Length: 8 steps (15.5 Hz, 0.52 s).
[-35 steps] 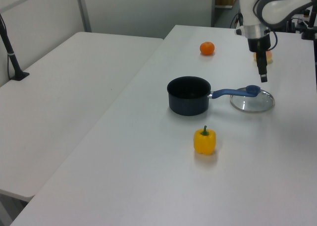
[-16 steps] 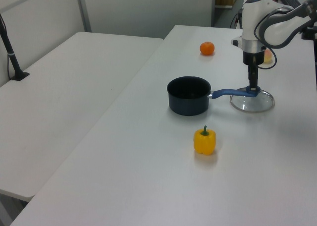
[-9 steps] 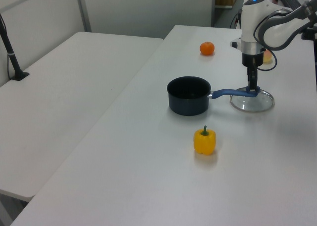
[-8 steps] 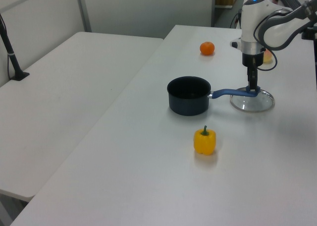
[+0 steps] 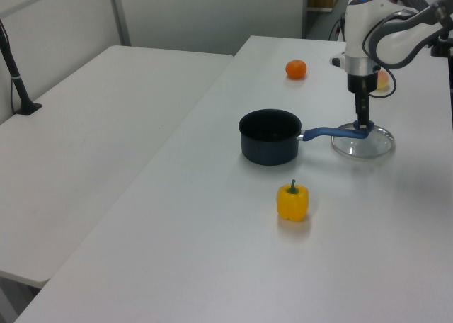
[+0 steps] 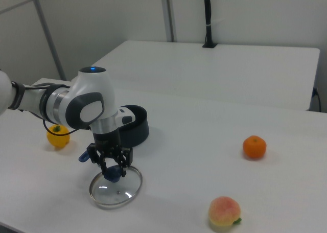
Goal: Close lid
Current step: 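Close the gripper on the blue knob and lift the glass lid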
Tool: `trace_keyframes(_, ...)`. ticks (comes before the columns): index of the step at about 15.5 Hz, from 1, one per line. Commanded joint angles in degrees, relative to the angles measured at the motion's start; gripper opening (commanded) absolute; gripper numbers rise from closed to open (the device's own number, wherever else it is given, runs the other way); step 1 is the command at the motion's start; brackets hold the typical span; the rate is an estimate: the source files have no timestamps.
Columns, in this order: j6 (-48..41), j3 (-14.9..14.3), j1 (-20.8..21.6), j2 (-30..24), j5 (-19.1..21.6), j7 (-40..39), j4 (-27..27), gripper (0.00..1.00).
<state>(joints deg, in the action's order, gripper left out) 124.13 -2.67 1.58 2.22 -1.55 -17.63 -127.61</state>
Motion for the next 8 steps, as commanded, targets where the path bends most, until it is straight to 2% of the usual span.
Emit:
trace_keyframes(1,-6.61,-0.41,-1.32,-2.74,-0.91,-3.46,2.89,0.12)
trace_keyframes(4,-12.66,-0.49,-2.11,-2.65,-0.91,-3.82,8.59,0.12)
trace_keyframes(8,-20.23,-2.08,-1.67,-2.22,-0.56,-2.77,17.99,0.12)
